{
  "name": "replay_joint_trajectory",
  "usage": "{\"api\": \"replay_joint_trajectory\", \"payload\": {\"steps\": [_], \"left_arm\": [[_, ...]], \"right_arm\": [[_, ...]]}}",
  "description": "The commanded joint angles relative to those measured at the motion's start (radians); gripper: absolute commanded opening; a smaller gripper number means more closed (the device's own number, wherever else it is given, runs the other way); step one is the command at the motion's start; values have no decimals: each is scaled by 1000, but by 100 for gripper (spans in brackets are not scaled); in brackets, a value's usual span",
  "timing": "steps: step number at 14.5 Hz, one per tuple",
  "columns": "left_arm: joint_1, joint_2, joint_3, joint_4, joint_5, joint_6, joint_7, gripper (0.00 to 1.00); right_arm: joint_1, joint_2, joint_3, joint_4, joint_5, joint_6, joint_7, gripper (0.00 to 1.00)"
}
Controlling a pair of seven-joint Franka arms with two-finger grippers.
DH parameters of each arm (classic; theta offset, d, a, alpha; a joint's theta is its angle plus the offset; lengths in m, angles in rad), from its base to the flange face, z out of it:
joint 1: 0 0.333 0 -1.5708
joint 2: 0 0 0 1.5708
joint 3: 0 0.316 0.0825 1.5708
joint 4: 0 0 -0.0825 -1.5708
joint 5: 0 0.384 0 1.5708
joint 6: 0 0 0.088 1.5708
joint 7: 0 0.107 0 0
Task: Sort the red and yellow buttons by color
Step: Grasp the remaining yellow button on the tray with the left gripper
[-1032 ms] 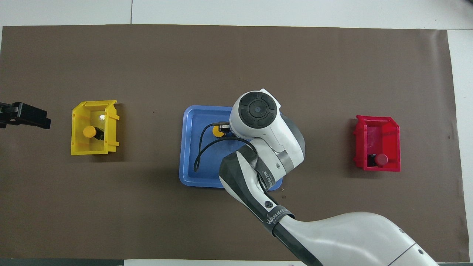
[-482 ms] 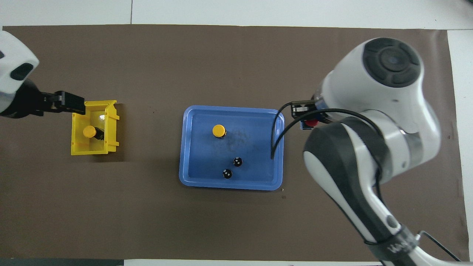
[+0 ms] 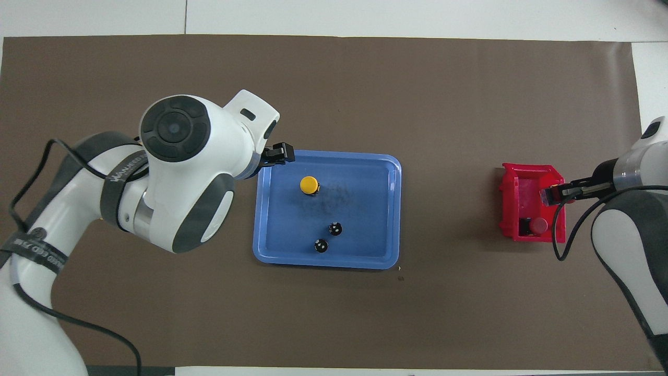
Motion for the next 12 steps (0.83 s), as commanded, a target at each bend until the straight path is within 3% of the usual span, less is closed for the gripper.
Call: {"api": "replay_joint_trajectory", "payload": {"steps": [1, 4, 8, 9, 10, 11, 12], "left_arm": [[-68, 69, 20, 17, -4, 62, -74, 100], [-104, 126, 20, 28, 0, 94, -105, 100], [-125, 133, 19, 14, 0, 96, -124, 100], [-125, 133, 19, 14, 0, 96, -127, 96], [-127, 133, 19, 16, -6, 96, -151, 73], [-134, 136, 19, 17, -6, 97, -220, 20], [-142, 155, 19, 13, 6, 120, -234, 2]], "right_arm": [[-41, -23, 19, -65, 13, 74, -48, 23], [-41, 18, 19, -85, 15, 131, -39, 23], [-39, 61, 20, -99, 15, 181, -25, 23], [-38, 64, 20, -119, 16, 218, -24, 23], [-29, 61, 20, -146, 15, 256, -21, 23], [-27, 60, 20, -157, 16, 267, -15, 23], [-29, 79, 20, -157, 15, 275, 1, 23]]}}
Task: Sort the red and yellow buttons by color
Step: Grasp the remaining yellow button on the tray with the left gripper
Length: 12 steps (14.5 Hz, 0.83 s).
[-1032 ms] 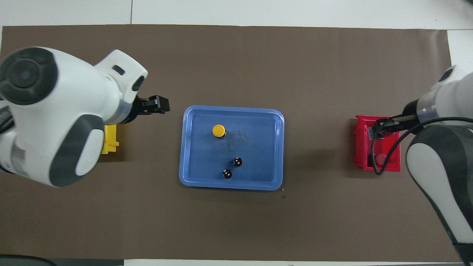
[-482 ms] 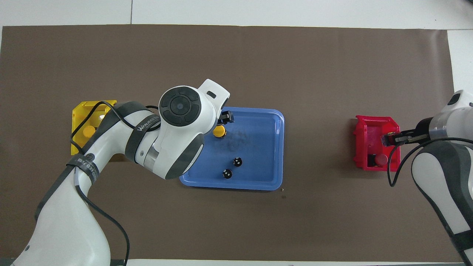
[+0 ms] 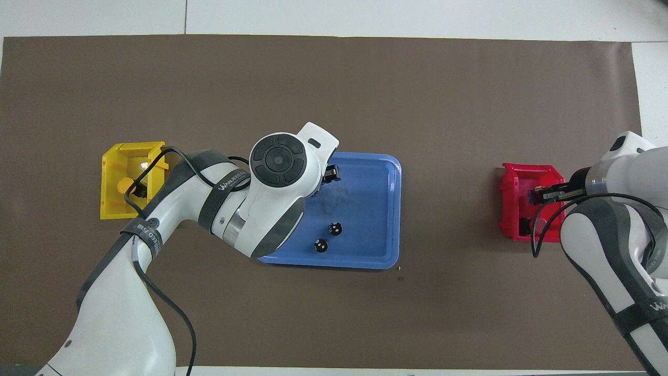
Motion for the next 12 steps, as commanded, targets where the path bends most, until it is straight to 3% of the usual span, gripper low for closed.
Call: {"api": "replay_joint_trajectory", "payload": {"steps": [1, 5, 8, 10, 12], "left_arm": [[-32, 38, 17, 7, 6, 45, -60, 1], [-32, 43, 20, 33, 5, 19, -64, 1], [-14, 17, 29, 195, 3, -228, -53, 1], [55, -49, 34, 236, -3, -361, 41, 1], [182, -104, 34, 228, -6, -466, 251, 1]], "right_arm": [[-8, 21, 11, -32, 14, 69, 15, 23], [5, 21, 11, -52, 16, 91, 15, 25], [8, 15, 11, -74, 14, 116, 15, 28], [6, 15, 11, -74, 14, 116, 9, 51], [6, 17, 11, -66, 14, 110, 3, 57]]}}
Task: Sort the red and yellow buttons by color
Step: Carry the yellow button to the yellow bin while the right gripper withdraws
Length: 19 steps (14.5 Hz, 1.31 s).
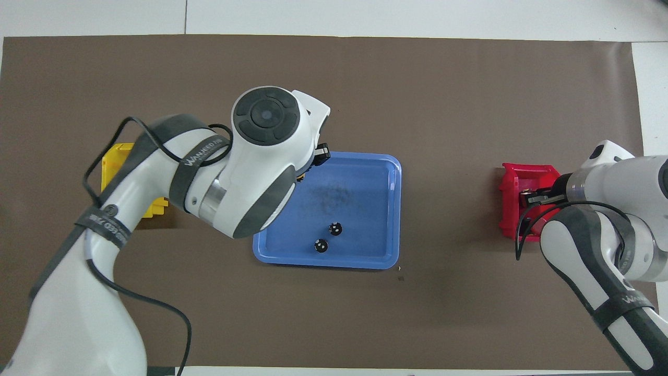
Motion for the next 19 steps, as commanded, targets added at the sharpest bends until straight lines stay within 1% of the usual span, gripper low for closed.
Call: {"api": "replay_joint_trajectory", "payload": {"steps": [1, 3, 5, 7, 9, 10, 11, 12, 13, 14, 17, 19], "left_arm": [[189, -67, -2, -16, -8, -119, 291, 1], [321, -67, -3, -15, -10, -116, 470, 1], [421, -64, -2, -22, -55, -84, 573, 1], [502, -72, -2, -67, -102, -52, 567, 1], [527, -92, 1, -114, -105, -17, 543, 2], [530, -98, 3, -140, -105, 11, 503, 2], [532, -102, 3, -165, -105, 37, 451, 2], [532, -106, 3, -193, -105, 73, 428, 2], [532, -110, 3, -223, -105, 116, 428, 2], [533, -110, 3, -251, -103, 155, 438, 2], [558, -110, 3, -341, -103, 273, 473, 2], [564, -107, 1, -375, -103, 325, 477, 2]], "right_arm": [[-2, -11, 5, -11, 12, 9, -2, 57], [-3, -8, 5, 18, 11, -28, -4, 57], [-2, -2, 5, 83, 11, -112, 2, 57], [0, -9, 7, 138, 11, -190, 2, 57], [0, -17, 13, 228, 11, -320, 11, 58], [1, -17, 16, 287, 11, -391, 16, 66], [1, -17, 14, 358, 11, -478, 30, 77], [0, -17, 16, 420, 11, -547, 33, 83], [0, -17, 14, 475, 11, -600, 36, 95], [0, -17, 14, 521, 8, -631, 36, 100], [-12, -16, 13, 658, 2, -773, 72, 100], [-3, -8, 14, 738, -47, -848, 177, 100]]}}
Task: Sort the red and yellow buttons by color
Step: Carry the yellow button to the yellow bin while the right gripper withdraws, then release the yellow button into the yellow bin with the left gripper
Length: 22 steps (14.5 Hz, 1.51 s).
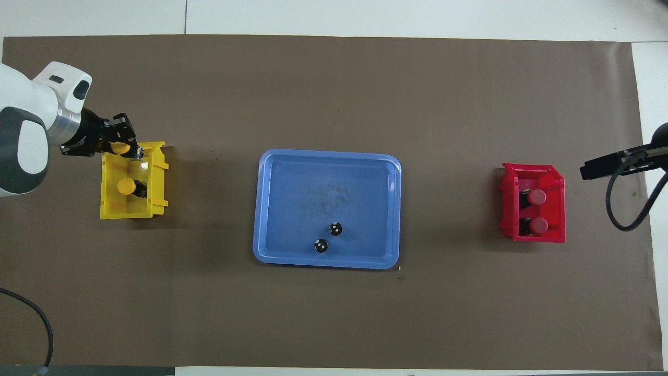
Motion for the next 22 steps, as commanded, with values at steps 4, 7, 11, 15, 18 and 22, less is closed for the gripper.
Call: {"api": "replay_joint_trajectory", "payload": {"steps": [4, 7, 11, 15, 18, 22], "left_arm": [[16, -35, -7, -121, -15, 118, 15, 2], [18, -29, -7, -133, -15, 146, 16, 5], [26, -29, -7, -139, -15, 150, 19, 38], [26, -32, -7, -152, -15, 153, 18, 43], [26, -38, -8, -182, -18, 193, 16, 44], [15, -38, -10, -188, -29, 196, 16, 45]], "right_arm": [[-3, 32, 12, 88, -24, -63, 85, 100], [0, 32, 12, 97, -23, -70, 84, 100], [110, 17, -101, 77, -27, -86, 84, 100], [173, -1, -189, 60, -27, -90, 87, 100], [176, 5, -187, 68, -27, -86, 98, 100], [173, 12, -184, 60, -29, -79, 104, 100]]}}
